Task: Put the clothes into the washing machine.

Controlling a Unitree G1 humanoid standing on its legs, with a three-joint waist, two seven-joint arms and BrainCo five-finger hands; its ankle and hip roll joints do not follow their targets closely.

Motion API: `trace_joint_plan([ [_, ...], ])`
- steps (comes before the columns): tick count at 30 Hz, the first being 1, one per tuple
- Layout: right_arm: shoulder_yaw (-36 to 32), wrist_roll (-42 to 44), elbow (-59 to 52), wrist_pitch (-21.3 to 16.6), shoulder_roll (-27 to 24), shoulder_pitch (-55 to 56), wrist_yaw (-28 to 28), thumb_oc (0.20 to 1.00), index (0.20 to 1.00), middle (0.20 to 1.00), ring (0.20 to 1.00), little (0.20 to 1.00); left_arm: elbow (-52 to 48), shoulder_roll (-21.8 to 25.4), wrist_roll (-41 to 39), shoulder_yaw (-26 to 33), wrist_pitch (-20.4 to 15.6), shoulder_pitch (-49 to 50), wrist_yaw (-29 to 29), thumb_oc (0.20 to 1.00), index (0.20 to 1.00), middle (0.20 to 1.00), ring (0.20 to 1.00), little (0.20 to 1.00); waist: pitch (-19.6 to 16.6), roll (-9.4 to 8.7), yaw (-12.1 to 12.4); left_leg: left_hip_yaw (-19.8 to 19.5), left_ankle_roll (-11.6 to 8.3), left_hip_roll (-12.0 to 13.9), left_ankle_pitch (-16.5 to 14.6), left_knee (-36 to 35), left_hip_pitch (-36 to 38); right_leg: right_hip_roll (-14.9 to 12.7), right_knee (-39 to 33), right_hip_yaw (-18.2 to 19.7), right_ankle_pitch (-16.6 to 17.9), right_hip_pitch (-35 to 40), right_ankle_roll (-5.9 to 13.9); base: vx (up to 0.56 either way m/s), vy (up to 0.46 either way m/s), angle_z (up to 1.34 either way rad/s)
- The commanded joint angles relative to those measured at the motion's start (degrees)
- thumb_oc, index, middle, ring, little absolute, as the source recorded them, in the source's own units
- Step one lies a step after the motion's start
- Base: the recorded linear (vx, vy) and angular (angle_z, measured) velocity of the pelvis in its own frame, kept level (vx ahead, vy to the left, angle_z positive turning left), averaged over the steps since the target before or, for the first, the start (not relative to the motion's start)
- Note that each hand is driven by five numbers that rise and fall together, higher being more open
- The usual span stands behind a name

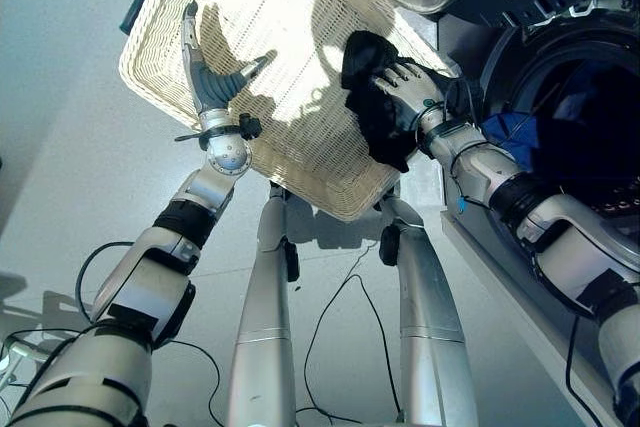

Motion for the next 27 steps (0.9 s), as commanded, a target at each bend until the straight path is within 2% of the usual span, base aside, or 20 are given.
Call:
trace_joint_plan([
  [1, 2.2, -3.9, 8.7, 5.6, -2.5, 2.3, 4.8, 0.200, 0.200, 0.200, 0.200, 0.200, 1.0, -1.1, 0.4, 1.6, -3.2, -1.7, 1.1, 1.000, 1.000, 1.000, 1.000, 1.000, -1.1, 0.18, 0.8, 2.7, -0.98, -2.2, -6.0, 8.2, -2.9, 2.6, -17.6, -2.3, 14.0, 3.9, 6.40, 0.00, 0.000, 0.00],
  [5, 2.1, -4.5, 9.8, 6.4, -2.5, 2.5, 4.1, 0.200, 0.200, 0.200, 0.200, 0.200, 0.9, -0.8, 0.3, 1.8, -3.3, -1.6, 0.8, 1.000, 1.000, 1.000, 1.000, 1.000, -1.1, 0.13, 1.0, 2.6, -0.92, -2.1, -5.9, 8.0, -2.8, 2.6, -17.8, -2.2, 14.0, 4.1, 6.38, 0.00, 0.000, 0.00],
  [14, 1.4, -3.8, 10.8, 5.5, -2.4, 2.2, 2.3, 0.200, 0.200, 0.200, 0.200, 0.200, 0.6, -1.3, 0.8, 2.2, -3.3, -1.3, 0.8, 1.000, 1.000, 1.000, 1.000, 1.000, -1.1, 0.09, 0.9, 2.3, -0.78, -2.4, -6.0, 8.2, -3.2, 2.7, -17.8, -2.0, 14.2, 3.7, 6.28, 0.00, 0.000, 0.00],
  [21, 1.0, 0.8, 10.5, 5.2, -2.2, 2.7, 1.4, 0.200, 0.200, 0.200, 0.200, 0.200, 0.6, -1.2, 0.5, 2.2, -3.5, -1.5, 0.6, 1.000, 1.000, 1.000, 1.000, 1.000, -1.1, 0.21, 0.9, 2.4, -0.74, -2.3, -6.0, 8.3, -3.1, 2.6, -17.8, -2.0, 14.2, 3.8, 6.23, 0.00, 0.000, 0.00],
  [23, -0.4, 13.4, 9.0, 4.2, -2.0, 3.3, 2.5, 0.200, 0.200, 0.200, 0.200, 0.200, 0.3, -1.3, 0.5, 2.2, -3.5, -1.3, 0.7, 1.000, 1.000, 1.000, 1.000, 1.000, -1.1, 0.32, 0.8, 2.4, -0.74, -2.3, -5.9, 8.3, -3.2, 2.6, -17.5, -1.9, 14.2, 3.6, 6.16, 0.00, 0.000, 0.00],
  [25, -3.8, 29.6, 6.4, 3.1, -1.2, 4.7, 5.0, 0.200, 0.200, 0.200, 0.200, 0.200, -0.2, -1.4, 0.5, 2.7, -3.2, -1.0, 0.4, 1.000, 1.000, 1.000, 1.000, 1.000, -1.1, 0.33, 0.6, 2.4, -0.85, -2.4, -5.9, 8.5, -3.4, 2.7, -17.5, -1.7, 14.2, 3.4, 6.02, 0.00, 0.000, 0.00],
  [26, -7.6, 44.2, 3.3, 1.8, -0.3, 6.6, 7.2, 0.200, 0.200, 0.200, 0.200, 0.200, -0.7, -1.3, 0.6, 3.1, -2.9, -0.7, 0.1, 1.000, 1.000, 1.000, 1.000, 1.000, -1.1, 0.27, 0.5, 2.5, -0.91, -2.3, -5.8, 8.4, -3.4, 2.7, -17.2, -1.8, 14.0, 3.3, 5.89, 0.00, 0.000, 0.00],
  [27, -10.4, 50.2, 2.0, 0.8, 0.5, 8.2, 8.9, 0.200, 0.200, 0.200, 0.200, 0.200, -1.0, -1.1, 0.6, 3.5, -2.8, -0.3, -0.3, 1.000, 1.000, 1.000, 1.000, 1.000, -1.1, 0.24, 0.5, 2.4, -1.00, -2.4, -5.9, 8.6, -3.3, 2.9, -17.1, -1.6, 13.9, 3.2, 5.78, 0.00, 0.000, 0.00],
])
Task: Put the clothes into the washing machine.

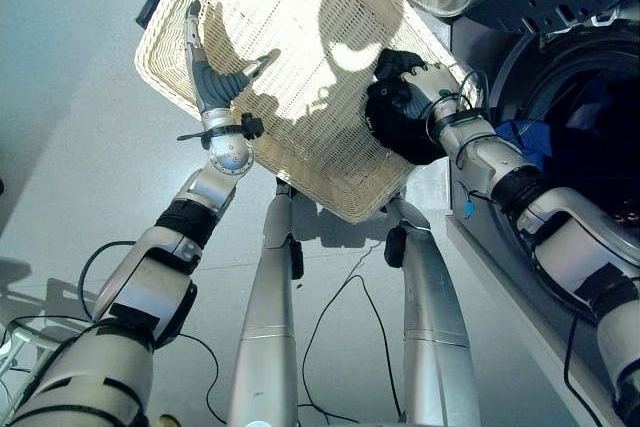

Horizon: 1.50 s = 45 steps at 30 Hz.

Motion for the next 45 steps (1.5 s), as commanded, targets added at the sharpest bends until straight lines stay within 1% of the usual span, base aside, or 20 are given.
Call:
trace_joint_plan([
  [1, -5.4, 32.0, -1.6, -3.0, 0.1, 8.3, 7.7, 0.200, 0.200, 0.200, 0.200, 0.200, -1.1, -0.6, 0.7, 3.9, -2.5, 0.1, -0.2, 1.000, 1.000, 1.000, 1.000, 1.000, -1.0, 0.10, -1.0, 2.7, -1.14, -2.2, -6.0, 8.7, -3.1, 3.1, -16.8, -1.5, 13.8, 3.2, 5.76, 0.00, 0.000, 0.00],
  [3, -10.1, 47.1, -4.6, -5.8, 1.5, 11.1, 13.2, 0.200, 0.200, 0.200, 0.200, 0.200, -1.5, -0.4, 0.9, 5.0, -2.6, 0.9, -0.9, 1.000, 1.000, 1.000, 1.000, 1.000, -1.0, -0.18, -1.1, 2.7, -1.26, -2.1, -6.1, 8.8, -3.0, 3.1, -16.6, -1.6, 13.6, 3.3, 5.70, 0.00, 0.000, 0.00],
  [4, -10.8, 50.3, -5.0, -6.3, 1.7, 11.6, 14.7, 0.200, 0.200, 0.200, 0.200, 0.200, -1.5, -0.3, 0.9, 5.1, -2.6, 1.0, -1.0, 1.000, 1.000, 1.000, 1.000, 1.000, -1.0, -0.26, -1.1, 2.7, -1.29, -2.1, -6.1, 8.8, -2.9, 3.2, -16.7, -1.6, 13.5, 3.3, 5.69, 0.00, 0.000, 0.00],
  [5, -10.8, 50.3, -5.0, -6.3, 1.7, 11.6, 14.7, 0.200, 0.200, 0.200, 0.200, 0.200, -1.5, -0.3, 0.9, 5.1, -2.6, 1.0, -1.0, 1.000, 1.000, 1.000, 1.000, 1.000, -1.0, -0.26, -1.1, 2.7, -1.29, -2.1, -6.1, 8.8, -2.9, 3.2, -16.7, -1.6, 13.5, 3.3, 5.69, 0.00, 0.000, 0.00],
  [6, -14.6, 66.9, -7.8, -7.9, 3.2, 14.8, 25.1, 0.200, 0.200, 0.200, 0.200, 0.200, -1.7, 0.0, 1.0, 5.8, -2.4, 1.5, -1.2, 1.000, 1.000, 1.000, 1.000, 1.000, -1.0, -0.77, -1.4, 2.7, -1.42, -1.9, -6.0, 8.7, -2.6, 3.3, -16.4, -1.6, 13.5, 3.4, 5.75, 0.00, 0.000, 0.00],
  [7, -15.6, 71.1, -8.3, -7.9, 3.3, 15.7, 28.3, 0.200, 0.200, 0.200, 0.200, 0.200, -1.7, 0.1, 1.0, 5.9, -2.4, 1.7, -1.2, 1.000, 1.000, 1.000, 1.000, 1.000, -1.0, -0.90, -1.5, 2.7, -1.47, -1.9, -6.0, 8.6, -2.4, 3.3, -16.5, -1.6, 13.6, 3.6, 5.80, 0.00, 0.000, 0.00],
  [9, -15.9, 72.9, -8.5, -8.0, 3.3, 16.1, 29.4, 0.200, 0.200, 0.200, 0.200, 0.200, -1.8, 0.2, 1.0, 5.9, -2.4, 1.8, -1.3, 1.000, 1.000, 1.000, 1.000, 1.000, -1.0, -0.96, -1.5, 2.7, -1.49, -1.9, -6.0, 8.6, -2.3, 3.3, -16.5, -1.6, 13.6, 3.7, 5.82, 0.00, 0.000, 0.00],
  [10, -16.6, 77.2, -9.0, -8.2, 3.7, 17.0, 32.3, 0.200, 0.200, 0.200, 0.200, 0.200, -1.6, 0.3, 1.0, 5.9, -2.5, 1.9, -1.2, 1.000, 1.000, 1.000, 1.000, 1.000, -1.0, -1.19, -1.5, 2.7, -1.54, -1.8, -5.9, 8.5, -2.2, 3.3, -16.5, -1.7, 13.7, 3.8, 5.86, 0.00, 0.000, 0.00],
  [11, -18.5, 87.4, -10.5, -7.8, 3.5, 18.3, 38.1, 0.200, 0.200, 0.200, 0.200, 0.200, -1.4, 0.8, 0.6, 5.5, -2.6, 2.0, -1.1, 1.000, 1.000, 1.000, 1.000, 1.000, -1.0, -1.56, -1.6, 2.6, -1.55, -1.7, -5.9, 7.9, -1.7, 3.2, -16.8, -1.8, 13.9, 4.1, 6.07, 0.00, 0.000, 0.00],
  [13, -19.5, 90.2, -10.8, -7.6, 3.4, 18.6, 40.2, 0.200, 0.200, 0.200, 0.200, 0.200, -1.4, 1.0, 0.6, 5.4, -2.7, 2.1, -1.0, 1.000, 1.000, 1.000, 1.000, 1.000, -1.0, -1.67, -1.6, 2.5, -1.58, -1.6, -6.0, 7.5, -1.4, 3.1, -17.1, -1.9, 14.0, 4.4, 6.16, 0.00, 0.000, 0.00],
  [17, -23.9, 100.3, -9.7, -7.9, 1.5, 19.0, 47.8, 0.200, 0.200, 0.200, 0.200, 0.200, -0.5, 2.7, -0.4, 5.1, -4.0, 2.4, -1.1, 1.000, 1.000, 1.000, 1.000, 1.000, -1.0, -1.95, -2.0, 2.1, -1.80, -1.4, -6.3, 6.3, -0.7, 3.1, -18.2, -1.8, 14.5, 4.9, 6.64, -0.01, -0.023, -0.06],
  [19, -24.2, 100.6, -9.6, -8.1, 1.4, 19.0, 47.9, 0.200, 0.200, 0.200, 0.200, 0.200, -0.4, 2.8, -0.5, 5.1, -4.1, 2.4, -1.1, 1.000, 1.000, 1.000, 1.000, 1.000, -1.0, -1.96, -2.0, 2.1, -1.81, -1.4, -6.3, 6.3, -0.7, 3.1, -18.2, -1.8, 14.5, 5.0, 6.66, -0.01, -0.013, -0.07],
  [21, -27.6, 105.7, -8.3, -10.3, 0.4, 19.6, 48.8, 0.200, 0.200, 0.200, 0.200, 0.200, 0.2, 3.9, -1.4, 5.1, -4.7, 2.4, -1.4, 1.000, 1.000, 1.000, 1.000, 1.000, -1.0, -2.10, -2.3, 2.1, -1.89, -1.2, -6.5, 6.0, -0.4, 3.1, -18.7, -1.8, 14.6, 5.4, 6.84, -0.01, -0.006, -0.04],
  [25, -31.8, 110.8, -6.0, -12.5, -1.0, 20.9, 48.4, 0.200, 0.200, 0.200, 0.200, 0.200, 1.2, 5.0, -2.1, 5.4, -6.3, 3.1, -1.8, 1.000, 1.000, 1.000, 1.000, 1.000, -1.0, -2.43, -2.7, 2.2, -1.97, -0.9, -6.8, 5.9, -0.1, 3.1, -19.3, -1.8, 14.8, 5.8, 7.08, 0.00, 0.000, 0.00],
  [30, -36.2, 113.9, -1.1, -13.7, -2.3, 22.0, 47.8, 0.200, 0.200, 0.200, 0.200, 0.200, 2.3, 5.7, -2.6, 5.7, -7.9, 3.6, -2.2, 1.000, 1.000, 1.000, 1.000, 1.000, -1.0, -2.57, -3.1, 2.4, -2.07, -0.5, -7.0, 5.8, 0.0, 3.0, -19.8, -1.7, 15.0, 6.1, 7.25, 0.00, 0.003, -0.01],
  [34, -42.4, 114.3, 6.8, -15.5, -3.8, 25.3, 43.2, 0.200, 0.200, 0.200, 0.200, 0.200, 3.8, 6.6, -3.6, 6.3, -10.0, 4.7, -2.2, 1.000, 1.000, 1.000, 1.000, 1.000, -1.0, -2.83, -3.7, 2.9, -2.12, 0.1, -7.1, 5.9, 0.1, 3.2, -20.3, -1.5, 15.4, 6.3, 7.36, 0.00, 0.018, -0.05],
  [40, -45.9, 112.6, 12.3, -17.1, -4.3, 27.9, 37.1, 0.200, 0.200, 0.200, 0.200, 0.200, 4.4, 6.5, -3.7, 5.9, -10.4, 4.8, -1.4, 1.000, 1.000, 1.000, 1.000, 1.000, -1.0, -3.00, -4.1, 3.3, -1.96, 0.3, -7.3, 6.0, 0.2, 3.2, -20.7, -1.3, 15.8, 6.5, 7.29, 0.01, 0.007, -0.06],
  [41, -46.4, 111.9, 13.3, -17.6, -4.4, 28.0, 34.6, 0.200, 0.200, 0.200, 0.200, 0.200, 4.4, 6.4, -3.7, 5.6, -10.3, 4.7, -1.2, 1.000, 1.000, 1.000, 1.000, 1.000, -1.0, -2.98, -4.1, 3.3, -1.91, 0.3, -7.3, 6.1, 0.3, 3.2, -20.7, -1.2, 15.8, 6.6, 7.28, 0.01, 0.004, -0.04],
  [43, -46.9, 110.8, 14.5, -17.8, -4.5, 28.1, 32.6, 0.200, 0.200, 0.200, 0.200, 0.200, 4.6, 6.3, -3.7, 5.5, -10.4, 4.7, -1.2, 1.000, 1.000, 1.000, 1.000, 1.000, -1.0, -2.90, -4.1, 3.3, -1.89, 0.3, -7.3, 6.1, 0.3, 3.2, -20.8, -1.1, 15.8, 6.6, 7.27, 0.00, 0.000, -0.02],
  [45, -47.2, 107.9, 16.6, -17.2, -4.8, 28.2, 27.4, 0.200, 0.200, 0.200, 0.200, 0.200, 4.5, 5.9, -3.5, 5.1, -10.1, 4.3, -0.5, 1.000, 1.000, 1.000, 1.000, 1.000, -1.0, -2.78, -4.1, 3.3, -1.82, 0.3, -7.3, 6.1, 0.2, 3.2, -20.8, -1.1, 15.9, 6.6, 7.25, 0.00, 0.000, 0.00],
])
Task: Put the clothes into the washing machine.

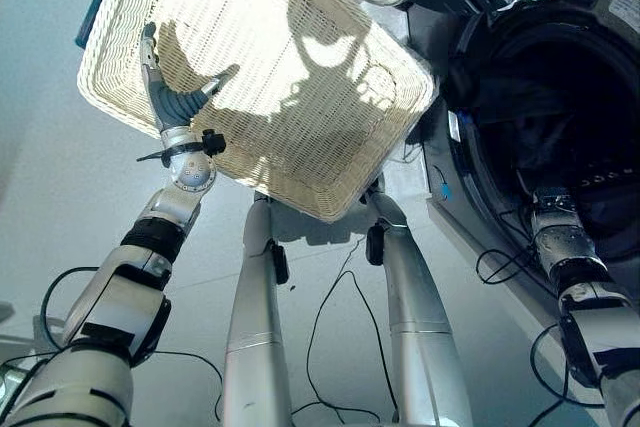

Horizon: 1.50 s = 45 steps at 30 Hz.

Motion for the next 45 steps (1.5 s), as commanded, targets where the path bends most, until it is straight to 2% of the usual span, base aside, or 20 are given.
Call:
trace_joint_plan([
  [1, -4.1, -1.7, 2.9, -3.3, -4.2, 3.2, -6.0, 0.200, 0.200, 0.200, 0.200, 0.200, 0.4, -0.1, -1.1, 1.4, -2.7, -2.0, 2.1, 1.000, 1.000, 1.000, 1.000, 1.000, -1.3, -2.08, 1.1, 2.3, -1.71, -1.8, -7.1, 6.6, -0.5, 0.9, -14.8, -1.6, 12.3, 4.6, 7.82, 0.00, 0.000, 0.00],
  [3, -4.1, -1.7, 3.6, -2.6, -4.4, 3.1, -6.8, 0.200, 0.200, 0.200, 0.200, 0.200, 0.2, -0.1, -0.9, 1.1, -2.3, -2.2, 2.4, 1.000, 1.000, 1.000, 1.000, 1.000, -1.3, -2.06, 1.1, 2.3, -1.65, -1.9, -7.0, 6.5, -0.7, 0.9, -14.9, -1.6, 12.4, 4.4, 7.80, 0.00, 0.000, 0.00],
  [4, -4.0, -3.4, 4.7, -0.2, -4.6, 3.5, -9.4, 0.200, 0.200, 0.200, 0.200, 0.200, -0.1, 0.0, -1.0, 0.8, -1.7, -2.3, 2.5, 1.000, 1.000, 1.000, 1.000, 1.000, -1.3, -2.03, 1.2, 2.2, -1.58, -2.1, -7.0, 6.6, -0.5, 1.0, -14.8, -1.6, 12.4, 4.6, 7.75, 0.00, 0.000, 0.00],
  [9, -2.8, -7.3, 6.4, 1.5, -5.7, 2.4, -17.5, 0.200, 0.200, 0.200, 0.200, 0.200, -1.2, 0.2, -0.9, -0.6, -0.3, -2.9, 3.0, 1.000, 1.000, 1.000, 1.000, 1.000, -1.3, -2.00, 1.6, 1.9, -1.43, -2.2, -7.0, 6.7, -0.6, 1.0, -14.6, -1.8, 12.6, 4.5, 7.72, 0.01, -0.034, 0.01],
  [10, -1.9, -8.8, 6.8, -0.2, -7.4, 0.6, -24.0, 0.200, 0.200, 0.200, 0.200, 0.200, -1.4, 0.2, -0.7, -1.2, 0.5, -3.3, 2.9, 1.000, 1.000, 1.000, 1.000, 1.000, -1.3, -2.04, 1.9, 1.6, -1.48, -2.3, -7.1, 7.0, -0.6, 0.9, -14.5, -2.0, 12.6, 4.6, 7.81, 0.00, -0.069, 0.01],
  [12, -1.0, -9.1, 6.9, -2.4, -9.8, -2.2, -30.5, 0.200, 0.200, 0.200, 0.200, 0.200, -1.5, 0.7, -0.9, -2.1, 0.7, -3.5, 3.0, 1.000, 1.000, 1.000, 1.000, 1.000, -1.3, -2.09, 2.1, 1.4, -1.50, -2.3, -7.3, 7.3, -0.5, 0.8, -14.5, -2.3, 12.6, 4.9, 7.88, 0.00, -0.064, 0.00],
  [14, 0.0, -10.5, 6.0, -8.8, -14.0, -6.5, -43.3, 0.200, 0.200, 0.200, 0.200, 0.200, -2.7, 1.5, -0.3, -2.9, 1.1, -2.7, 4.0, 1.000, 1.000, 1.000, 1.000, 1.000, -1.3, -2.37, 2.3, 0.8, -1.47, -2.2, -7.6, 7.5, -0.6, 0.8, -14.7, -2.7, 12.7, 5.3, 7.96, -0.01, -0.071, 0.00],
  [15, 0.1, -11.5, 5.9, -10.6, -14.5, -6.9, -45.7, 0.200, 0.200, 0.200, 0.200, 0.200, -2.9, 1.6, -0.2, -2.9, 1.2, -2.5, 4.2, 1.000, 1.000, 1.000, 1.000, 1.000, -1.3, -2.44, 2.4, 0.8, -1.47, -2.2, -7.6, 7.5, -0.6, 0.8, -14.7, -2.7, 12.7, 5.3, 7.98, -0.02, -0.063, -0.01],
  [16, 1.1, -14.2, 3.5, -16.7, -17.1, -9.9, -57.4, 0.200, 0.200, 0.200, 0.200, 0.200, -3.9, 1.7, 0.3, -3.3, 1.2, -1.6, 5.3, 1.000, 1.000, 1.000, 1.000, 1.000, -1.3, -2.65, 2.5, 0.5, -1.39, -2.2, -7.7, 6.9, -0.5, 1.0, -15.3, -2.8, 12.9, 5.5, 8.03, -0.02, -0.032, -0.03],
  [18, 1.0, -16.8, 2.7, -19.1, -18.9, -11.3, -63.5, 0.200, 0.200, 0.200, 0.200, 0.200, -4.5, 2.1, 0.5, -3.1, 1.0, -0.9, 5.5, 1.000, 1.000, 1.000, 1.000, 1.000, -1.3, -2.74, 2.5, 0.2, -1.40, -2.2, -7.7, 6.7, -0.4, 1.0, -15.5, -2.7, 13.0, 5.6, 8.01, -0.02, -0.023, -0.05],
  [19, 1.2, -20.0, 2.2, -21.6, -20.9, -12.8, -70.1, 0.200, 0.200, 0.200, 0.200, 0.200, -4.7, 2.6, 0.2, -3.0, 1.0, -0.6, 5.4, 1.000, 1.000, 1.000, 1.000, 1.000, -1.3, -2.95, 2.3, 0.2, -1.38, -1.9, -7.7, 6.5, -0.2, 1.2, -15.5, -2.8, 12.9, 5.8, 8.03, 0.00, 0.000, 0.00],
  [22, 2.0, -24.1, 4.2, -20.6, -24.8, -14.9, -74.7, 0.200, 0.200, 0.200, 0.200, 0.200, -4.0, 4.0, -1.9, -3.3, 1.3, -1.6, 3.7, 1.000, 1.000, 1.000, 1.000, 1.000, -1.3, -3.40, 2.3, 0.0, -1.30, -1.9, -7.6, 6.2, 0.3, 1.2, -15.7, -2.9, 12.8, 6.5, 8.00, -0.02, -0.006, 0.03],
  [27, 4.1, -21.5, 9.0, -16.9, -26.9, -17.1, -72.0, 0.200, 0.200, 0.200, 0.200, 0.200, -1.8, 5.0, -3.6, -3.5, 0.9, -3.7, 0.8, 1.000, 1.000, 1.000, 1.000, 1.000, -1.3, -3.47, 2.4, -0.5, -1.07, -2.1, -7.6, 6.1, 0.5, 1.1, -15.8, -3.0, 12.5, 6.7, 7.81, 0.00, 0.000, 0.00],
  [28, 4.2, -20.6, 9.8, -16.2, -26.6, -17.0, -69.9, 0.316, 0.316, 0.316, 0.316, 0.316, -1.5, 4.9, -3.6, -3.6, 0.9, -4.0, 0.5, 1.000, 1.000, 1.000, 1.000, 1.000, -1.3, -3.36, 2.5, -0.5, -1.02, -2.2, -7.6, 6.2, 0.5, 1.0, -15.7, -3.1, 12.5, 6.7, 7.80, 0.00, 0.000, 0.00],
  [30, 4.2, -19.9, 10.2, -14.9, -25.1, -16.2, -65.2, 0.937, 0.937, 0.937, 0.937, 0.937, -1.1, 4.4, -3.7, -3.7, 1.1, -4.3, 0.1, 1.000, 1.000, 1.000, 1.000, 1.000, -1.3, -3.12, 2.5, -0.5, -0.98, -2.4, -7.7, 6.5, 0.6, 0.9, -15.6, -3.1, 12.5, 6.7, 7.76, 0.00, 0.000, 0.00],
  [31, 4.0, -19.9, 9.8, -13.7, -23.9, -16.0, -63.1, 1.000, 1.000, 1.000, 1.000, 1.000, -1.0, 4.3, -3.8, -3.7, 1.3, -4.6, -0.2, 1.000, 1.000, 1.000, 1.000, 1.000, -1.3, -3.03, 2.5, -0.5, -0.92, -2.7, -7.3, 6.6, 0.1, 0.7, -15.7, -3.2, 12.9, 6.1, 7.64, 0.00, 0.000, 0.00],
  [36, 7.3, -34.9, 8.9, -5.2, -16.6, -14.0, -57.0, 1.000, 1.000, 1.000, 1.000, 1.000, -0.9, 1.7, -2.8, -4.0, 3.0, -4.2, -1.5, 1.000, 1.000, 1.000, 1.000, 1.000, -1.3, -1.97, 3.4, -0.3, -0.52, -3.4, -8.5, 7.6, 2.3, 0.6, -14.8, -3.4, 11.9, 7.8, 7.18, 0.00, 0.022, 0.01],
  [42, 10.6, -51.6, 8.3, -2.4, -11.1, -11.1, -55.2, 1.000, 1.000, 1.000, 1.000, 1.000, 0.6, -0.2, -1.5, -3.9, 4.8, -1.6, -2.9, 1.000, 1.000, 1.000, 1.000, 1.000, -1.3, -1.29, 4.2, 0.1, 0.05, -3.7, -8.8, 7.8, 5.3, 0.3, -14.0, -3.7, 11.1, 10.7, 6.93, -0.01, 0.015, 0.03],
  [43, 11.7, -58.7, 6.8, -1.8, -8.4, -7.9, -54.5, 1.000, 1.000, 1.000, 1.000, 1.000, 1.5, -0.4, -2.2, -3.0, 5.9, 0.9, -5.0, 1.000, 1.000, 1.000, 1.000, 1.000, -1.3, -1.17, 4.4, 0.6, 0.32, -3.8, -9.0, 7.4, 7.9, 0.2, -14.0, -3.8, 10.7, 13.1, 6.69, -0.04, 0.067, 0.04],
  [45, 11.8, -61.3, 6.1, -1.6, -6.9, -6.1, -53.9, 1.000, 1.000, 1.000, 1.000, 1.000, 2.1, -0.8, -1.5, -2.3, 6.0, 2.4, -5.4, 1.000, 1.000, 1.000, 1.000, 1.000, -1.3, -1.08, 4.4, 0.9, 0.37, -3.8, -9.1, 7.3, 9.0, 0.1, -14.0, -3.8, 10.4, 14.2, 6.64, -0.03, 0.084, 0.02],
])
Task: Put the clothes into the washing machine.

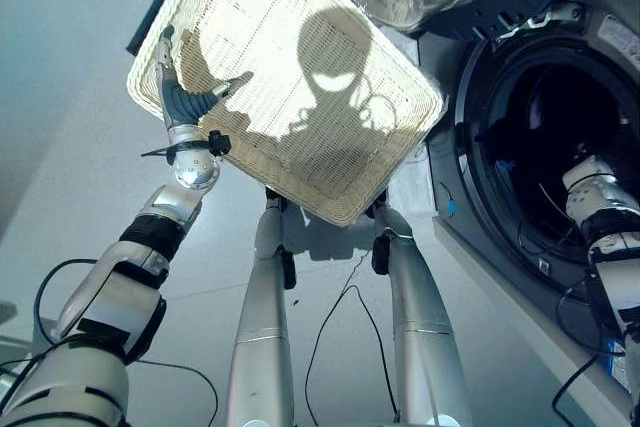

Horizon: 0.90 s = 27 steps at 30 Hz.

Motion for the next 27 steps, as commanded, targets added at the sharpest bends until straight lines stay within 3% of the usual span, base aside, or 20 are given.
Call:
trace_joint_plan([
  [1, 2.0, -11.9, -1.7, -0.4, 0.9, 7.6, 0.6, 1.000, 1.000, 1.000, 1.000, 1.000, 3.4, -2.3, 0.7, 3.6, -0.7, 3.9, -2.8, 1.000, 1.000, 1.000, 1.000, 1.000, -1.3, -0.87, 1.5, 2.0, -0.37, -2.7, -9.7, 8.4, 3.7, 0.9, -12.1, -2.5, 9.2, 7.6, 5.78, -0.03, 0.073, -0.02],
  [9, 3.9, -22.0, -2.5, -1.3, 8.1, 17.2, 5.2, 1.000, 1.000, 1.000, 1.000, 1.000, 6.2, -6.7, 1.5, 7.4, -3.2, 15.7, -7.7, 1.000, 1.000, 1.000, 1.000, 1.000, -1.3, 0.01, 2.7, 3.1, 0.32, -2.5, -10.1, 4.8, 15.5, 0.0, -13.7, -2.0, 7.7, 18.1, 5.78, -0.02, 0.098, 0.02],
  [13, 5.9, -24.5, -4.7, -1.7, 10.2, 19.5, 7.3, 1.000, 1.000, 1.000, 1.000, 1.000, 5.1, -8.1, 2.0, 7.3, -3.6, 17.9, -7.2, 1.000, 1.000, 1.000, 1.000, 1.000, -1.3, 0.32, 2.9, 3.4, 0.37, -2.4, -10.0, 3.7, 17.4, -0.2, -14.2, -1.9, 7.4, 19.8, 5.74, -0.03, 0.075, -0.06],
  [15, 8.8, -26.5, -10.5, 0.1, 12.4, 21.4, 7.9, 1.000, 1.000, 1.000, 1.000, 1.000, 3.4, -9.0, 2.5, 7.4, -3.4, 19.1, -6.3, 1.000, 1.000, 1.000, 1.000, 1.000, -1.3, 0.24, 2.9, 3.5, 0.42, -2.4, -9.8, 2.9, 18.3, 0.0, -14.4, -2.0, 7.0, 20.6, 5.56, -0.03, 0.077, 0.02],
  [21, 14.6, -33.4, -25.2, 3.8, 13.3, 25.7, 7.7, 1.000, 1.000, 1.000, 1.000, 1.000, -0.1, -9.9, 3.5, 7.4, -1.5, 20.8, -4.5, 1.000, 1.000, 1.000, 1.000, 1.000, -1.3, -0.50, 2.3, 3.5, 0.35, -2.5, -9.5, 2.2, 18.7, 0.4, -14.5, -2.0, 6.6, 21.0, 5.20, -0.03, 0.025, -0.02],
  [27, 17.0, -39.8, -32.4, 3.1, 12.3, 29.8, 10.1, 1.000, 1.000, 1.000, 1.000, 1.000, -1.1, -10.3, 3.6, 8.1, -0.9, 23.0, -5.4, 1.000, 1.000, 1.000, 1.000, 1.000, -1.3, -0.88, 1.8, 3.6, 0.26, -2.5, -9.4, 1.9, 19.7, 0.6, -14.7, -1.8, 6.2, 22.0, 5.18, -0.01, 0.014, 0.02],
])
